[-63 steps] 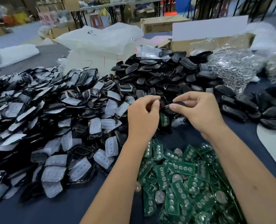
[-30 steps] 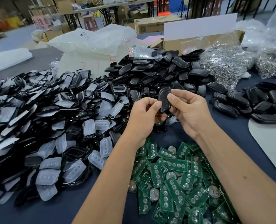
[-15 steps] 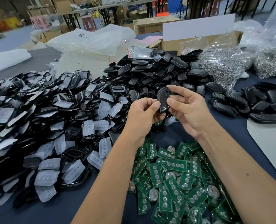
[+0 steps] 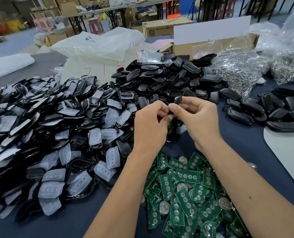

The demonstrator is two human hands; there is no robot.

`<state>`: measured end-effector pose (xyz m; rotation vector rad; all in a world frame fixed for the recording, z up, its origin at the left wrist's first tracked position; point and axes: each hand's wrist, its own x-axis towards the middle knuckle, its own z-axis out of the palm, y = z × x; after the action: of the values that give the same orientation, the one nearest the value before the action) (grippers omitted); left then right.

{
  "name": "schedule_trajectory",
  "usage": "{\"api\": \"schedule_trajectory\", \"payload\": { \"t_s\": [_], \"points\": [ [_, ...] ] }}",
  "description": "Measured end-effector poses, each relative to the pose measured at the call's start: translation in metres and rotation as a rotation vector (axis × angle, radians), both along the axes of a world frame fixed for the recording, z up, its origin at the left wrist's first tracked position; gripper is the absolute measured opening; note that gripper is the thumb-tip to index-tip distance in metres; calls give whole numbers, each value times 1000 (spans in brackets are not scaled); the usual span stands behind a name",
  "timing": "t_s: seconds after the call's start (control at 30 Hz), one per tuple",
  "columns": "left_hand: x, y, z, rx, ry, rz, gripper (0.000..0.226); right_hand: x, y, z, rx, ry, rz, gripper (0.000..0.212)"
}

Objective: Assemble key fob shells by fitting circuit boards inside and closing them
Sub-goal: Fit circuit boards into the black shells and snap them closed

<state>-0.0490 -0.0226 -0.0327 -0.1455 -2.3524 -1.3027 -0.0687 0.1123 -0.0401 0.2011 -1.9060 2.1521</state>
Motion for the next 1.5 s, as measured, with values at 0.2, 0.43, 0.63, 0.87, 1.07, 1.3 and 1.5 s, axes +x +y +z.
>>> {"api": "schedule_trajectory", "payload": {
  "t_s": [0.2,0.43,0.63,0.87,1.07,1.3,1.5],
  "points": [
    [-3,-9,-4,-213,-13,5,27,-8,8,0,-171,-132,-12,15],
    [-3,-13,-10,-332,-119,45,35,-11,21,4,-411,-215,86,15],
    [-3,-14,0,296,-172,-14,19,-9,25,6,-396,-238,304,25],
    [-3,-19,1,736,-328,-4,14,-6,23,3,-296,-253,438,35],
    [-4,-21,3,791,-367,-10,34,-8,23,1,-273,-258,434,34],
    [-5,-19,0,736,-319,-5,15,-8,22,1,-230,-259,392,34],
    [-1,-14,1,483,-157,-51,12,-7,21,1,-194,-244,318,31]
  ]
}}
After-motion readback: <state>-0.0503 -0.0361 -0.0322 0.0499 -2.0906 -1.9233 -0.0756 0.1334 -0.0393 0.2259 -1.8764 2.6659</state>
